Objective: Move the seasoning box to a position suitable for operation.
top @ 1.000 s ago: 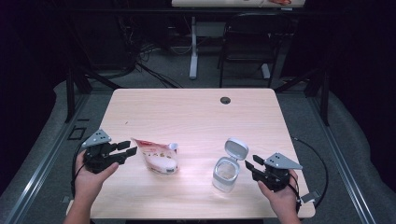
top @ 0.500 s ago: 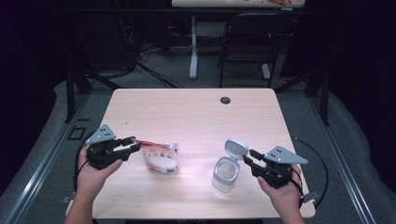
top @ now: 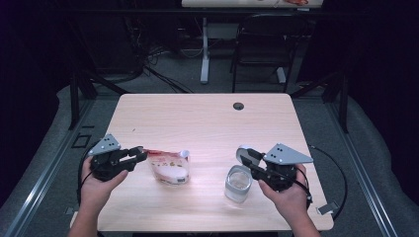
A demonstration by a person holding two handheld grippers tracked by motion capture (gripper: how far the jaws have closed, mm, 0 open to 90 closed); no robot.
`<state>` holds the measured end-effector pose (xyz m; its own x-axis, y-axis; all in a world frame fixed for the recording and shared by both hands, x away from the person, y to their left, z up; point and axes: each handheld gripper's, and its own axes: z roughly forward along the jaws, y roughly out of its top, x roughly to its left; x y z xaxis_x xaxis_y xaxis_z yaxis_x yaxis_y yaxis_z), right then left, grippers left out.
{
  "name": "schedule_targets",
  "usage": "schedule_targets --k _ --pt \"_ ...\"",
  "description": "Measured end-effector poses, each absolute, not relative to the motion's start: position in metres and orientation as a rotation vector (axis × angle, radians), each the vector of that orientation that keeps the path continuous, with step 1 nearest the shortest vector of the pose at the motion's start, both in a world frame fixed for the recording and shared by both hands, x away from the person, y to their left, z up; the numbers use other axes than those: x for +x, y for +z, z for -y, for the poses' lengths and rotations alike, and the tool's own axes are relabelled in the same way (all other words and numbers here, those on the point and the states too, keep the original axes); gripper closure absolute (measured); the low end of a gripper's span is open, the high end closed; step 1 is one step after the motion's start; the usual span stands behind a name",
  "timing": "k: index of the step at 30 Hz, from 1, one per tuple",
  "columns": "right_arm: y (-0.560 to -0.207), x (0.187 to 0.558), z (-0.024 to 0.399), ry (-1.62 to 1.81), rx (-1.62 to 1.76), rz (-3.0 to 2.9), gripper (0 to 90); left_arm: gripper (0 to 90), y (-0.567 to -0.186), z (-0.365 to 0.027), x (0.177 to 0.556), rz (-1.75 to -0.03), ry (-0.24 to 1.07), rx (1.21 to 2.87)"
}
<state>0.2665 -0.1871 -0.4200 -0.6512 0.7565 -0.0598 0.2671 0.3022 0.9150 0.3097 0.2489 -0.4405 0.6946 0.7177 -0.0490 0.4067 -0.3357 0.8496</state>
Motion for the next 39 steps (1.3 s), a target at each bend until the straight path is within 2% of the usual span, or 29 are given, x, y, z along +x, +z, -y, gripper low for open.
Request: schedule_targets --k 23,39 --pt "-0.437 0.303 0.106 1.339 0.774 -2.280 64.5 71.0 -0.441 -0.250 0.310 -0.868 0.411 1.969" --pt "-0.445 0.313 0.063 1.396 0.701 -2.359 62.6 70.9 -0.441 -0.250 0.310 -0.873 0.404 1.962"
